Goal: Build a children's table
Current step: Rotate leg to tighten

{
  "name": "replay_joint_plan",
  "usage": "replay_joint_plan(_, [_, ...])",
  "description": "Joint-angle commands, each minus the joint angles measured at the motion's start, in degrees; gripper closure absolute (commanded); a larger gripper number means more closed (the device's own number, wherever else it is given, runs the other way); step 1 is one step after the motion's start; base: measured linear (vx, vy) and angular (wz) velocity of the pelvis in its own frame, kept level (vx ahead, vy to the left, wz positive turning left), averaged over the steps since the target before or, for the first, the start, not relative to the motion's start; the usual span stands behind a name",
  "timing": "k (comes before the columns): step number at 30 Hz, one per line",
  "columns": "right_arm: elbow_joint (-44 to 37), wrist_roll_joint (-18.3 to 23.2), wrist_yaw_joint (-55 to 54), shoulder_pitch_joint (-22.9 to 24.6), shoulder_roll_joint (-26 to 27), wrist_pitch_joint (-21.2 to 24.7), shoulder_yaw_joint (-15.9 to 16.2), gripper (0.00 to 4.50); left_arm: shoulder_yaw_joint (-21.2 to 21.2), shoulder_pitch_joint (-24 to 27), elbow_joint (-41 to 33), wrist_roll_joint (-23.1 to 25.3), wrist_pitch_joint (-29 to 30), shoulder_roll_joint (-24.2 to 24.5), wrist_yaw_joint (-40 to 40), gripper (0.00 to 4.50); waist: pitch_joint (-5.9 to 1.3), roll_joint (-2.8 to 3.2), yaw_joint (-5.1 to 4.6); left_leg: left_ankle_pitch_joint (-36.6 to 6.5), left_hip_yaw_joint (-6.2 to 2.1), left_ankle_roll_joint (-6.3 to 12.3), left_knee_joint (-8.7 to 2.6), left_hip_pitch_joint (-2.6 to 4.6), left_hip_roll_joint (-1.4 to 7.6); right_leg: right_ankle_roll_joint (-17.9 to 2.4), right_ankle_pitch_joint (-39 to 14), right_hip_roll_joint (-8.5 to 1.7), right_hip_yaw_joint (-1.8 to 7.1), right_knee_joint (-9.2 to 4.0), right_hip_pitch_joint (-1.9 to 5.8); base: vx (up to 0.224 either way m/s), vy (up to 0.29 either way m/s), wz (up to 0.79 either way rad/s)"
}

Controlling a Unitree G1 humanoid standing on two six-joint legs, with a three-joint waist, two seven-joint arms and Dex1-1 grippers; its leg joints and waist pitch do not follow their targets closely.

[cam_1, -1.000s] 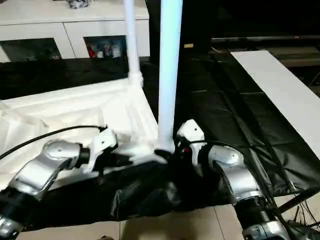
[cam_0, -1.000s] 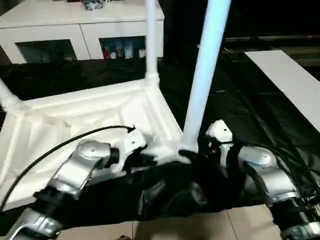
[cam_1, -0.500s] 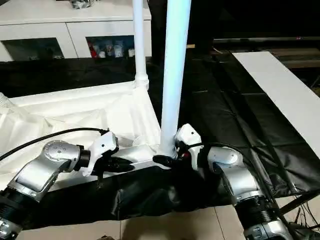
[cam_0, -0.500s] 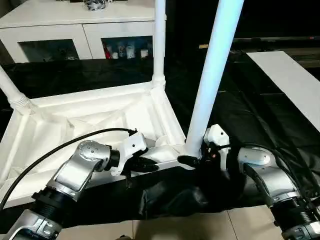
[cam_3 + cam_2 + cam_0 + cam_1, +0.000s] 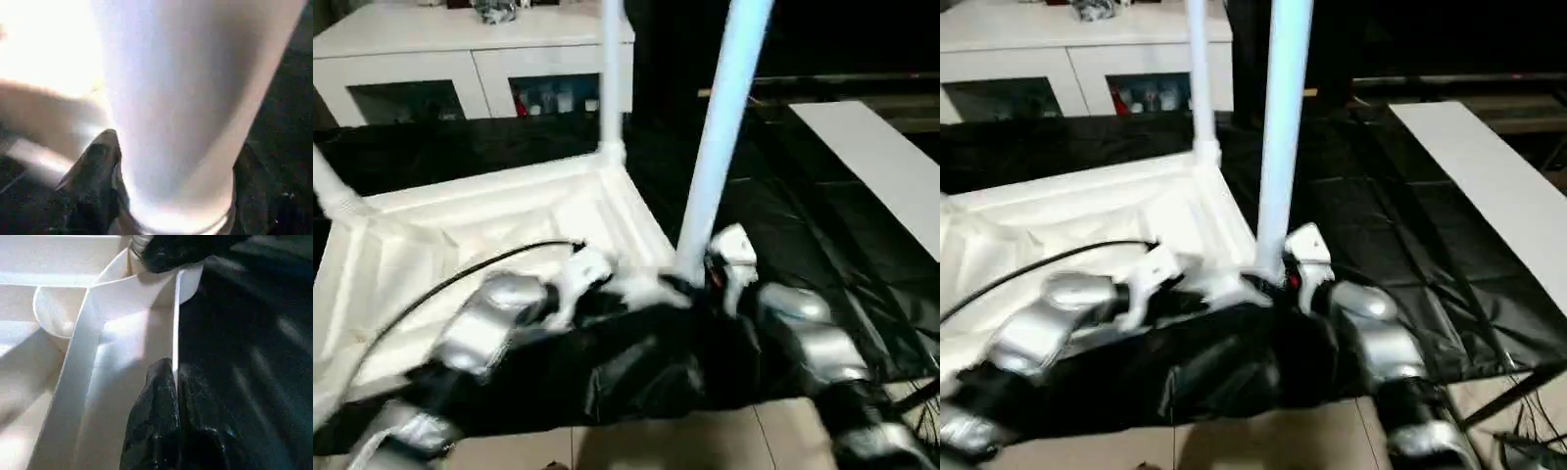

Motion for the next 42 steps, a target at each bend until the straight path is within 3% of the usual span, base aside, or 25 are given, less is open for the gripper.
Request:
replay_joint_plan(1, [3.50,0.93,-8.73,-1.50,4.07,2.53,-1.36,1.78,0.99,-1.88,2.72,0.74,2.12,-4.08,8.46,4.50,-3.15,-0.27,-0.20,-16.80,-1.12,-1.01,-4.96,1.18,2.45,-9.98,-22.18,-2.98,2.16,-4.67,2.00,0.000,0.000,0.00])
replay_joint_plan(3, [8.15,-0.27,-17.41,-4.02,8.49,2.34,-2.54,1.78,1.51,-4.35,7.41,2.56,2.17,-9.09,16.40,4.50,-3.12,-0.36,-0.33,-17.46,-1.04,-1.16,-4.94,1.32,2.29,-9.45,-22.30,-2.84,2.18,-4.94,1.79,0.000,0.000,0.00])
replay_joint_plan(9, [11.35,-1.78,-17.27,-6.88,11.83,-2.75,-1.27,1.78,0.83,-6.46,11.27,4.04,-0.80,-12.01,18.24,4.50,-3.30,-0.48,0.09,-16.48,-0.86,0.95,-4.68,1.05,2.10,-8.69,-21.21,-3.04,2.22,-5.19,1.88,0.000,0.000,0.00])
replay_joint_plan(10, [10.73,-1.70,-16.07,-6.78,11.80,-3.59,-1.19,1.43,0.71,-6.34,11.00,3.89,-1.06,-11.82,17.22,4.50,-3.32,-0.49,0.08,-16.10,-0.88,1.14,-4.71,0.89,2.13,-8.73,-20.82,-3.07,2.22,-5.10,2.05,0.000,0.000,0.00])
replay_joint_plan(13, [6.83,-1.74,-12.56,-5.13,9.94,-5.70,-0.97,1.06,-0.41,-4.69,8.43,3.78,-0.64,-9.22,12.24,4.50,-3.40,-0.39,0.22,-14.58,-0.92,2.09,-4.79,0.58,2.28,-9.16,-18.47,-3.04,2.12,-4.78,2.32,0.000,0.000,0.00])
replay_joint_plan(16, [2.79,-0.31,-9.21,-3.42,7.18,-5.59,-1.22,0.98,-1.15,-2.65,5.08,2.80,0.50,-6.21,7.12,4.50,-3.48,-0.40,0.23,-12.98,-0.87,3.07,-4.73,0.39,2.32,-9.98,-15.83,-2.99,2.13,-4.46,2.57,0.000,0.000,0.00])
replay_joint_plan(17, [2.79,-0.31,-9.21,-3.42,7.18,-5.59,-1.22,0.73,-1.15,-2.65,5.08,2.80,0.50,-6.21,7.12,4.50,-3.56,-0.32,0.12,-12.25,-0.89,3.46,-4.74,0.34,2.42,-10.28,-14.76,-2.96,2.14,-4.28,2.64,0.000,0.000,0.00])
replay_joint_plan(20, [-1.89,2.13,-1.75,-1.21,2.94,-3.14,-0.42,0.73,-1.96,-0.98,2.19,1.91,0.47,-2.63,1.53,4.50,-3.58,-0.18,0.20,-11.64,-0.85,3.99,-4.62,0.54,2.50,-11.13,-13.37,-2.86,2.10,-4.15,2.67,0.000,0.000,0.00])
replay_joint_plan(21, [-4.94,3.38,3.80,0.57,-0.72,-2.46,0.38,0.73,-2.51,0.13,0.20,0.83,-0.48,0.09,-3.20,4.50,-3.59,0.14,0.20,-10.53,-0.89,4.23,-4.61,0.37,2.52,-11.61,-11.80,-2.81,2.13,-3.84,2.85,0.000,0.000,0.00])
replay_joint_plan(24, [-7.72,3.96,9.76,2.45,-4.07,-2.80,1.29,0.73,-2.73,1.03,-1.89,-0.54,0.58,2.54,-7.11,4.50,-3.52,0.21,0.14,-10.49,-0.75,4.72,-4.58,0.59,2.72,-13.02,-9.02,-2.63,2.21,-3.65,2.58,0.000,0.000,0.00])
replay_joint_plan(26, [-10.27,4.38,15.27,4.22,-7.16,-2.87,2.66,0.73,-3.17,1.78,-3.60,-1.72,-0.23,4.76,-10.95,4.50,-3.63,0.24,0.44,-10.79,-0.83,4.87,-4.53,0.71,2.74,-13.50,-8.29,-2.63,2.11,-3.48,2.92,0.000,0.000,0.00])
replay_joint_plan(28, [-14.51,5.97,25.43,7.00,-12.86,-1.38,4.66,0.73,-4.32,2.92,-7.46,-3.51,1.11,9.47,-17.79,4.50,-3.53,0.23,0.76,-11.71,-0.76,5.33,-4.53,0.97,2.95,-14.13,-7.68,-2.66,2.25,-3.37,2.84,0.000,0.000,0.00])
replay_joint_plan(30, [-14.40,5.81,26.89,6.89,-14.14,-1.39,5.32,0.73,-4.47,3.09,-8.60,-3.89,2.04,10.56,-19.20,4.50,-3.30,0.31,0.78,-12.12,-0.66,5.16,-4.72,0.96,2.87,-14.47,-9.02,-2.60,2.29,-3.52,2.66,0.000,0.000,0.00])
replay_joint_plan(33, [-13.90,5.13,28.91,6.49,-15.65,-2.10,6.82,0.73,-4.54,3.67,-10.42,-4.97,3.34,11.91,-21.06,4.50,-3.09,0.30,0.88,-14.83,-0.69,3.40,-4.93,1.10,2.91,-13.84,-13.87,-2.87,2.34,-3.83,2.56,0.000,0.000,0.00])
replay_joint_plan(35, [-13.45,4.41,29.48,6.33,-16.04,-2.50,7.37,0.73,-4.31,3.93,-10.39,-4.69,2.97,12.01,-20.63,4.50,-3.09,-0.05,0.89,-15.16,-0.72,2.69,-4.98,1.08,2.88,-13.08,-15.28,-2.90,2.40,-4.01,2.53,0.000,0.000,0.00])
replay_joint_plan(42, [-13.55,4.33,31.42,6.63,-16.80,-1.71,8.05,1.30,-3.95,4.56,-10.22,-4.68,2.55,12.72,-20.00,4.50,-3.29,-0.15,1.04,-12.88,-0.75,3.22,-4.74,0.92,2.78,-12.79,-13.59,-2.85,2.37,-3.75,2.65,0.000,0.000,0.00])
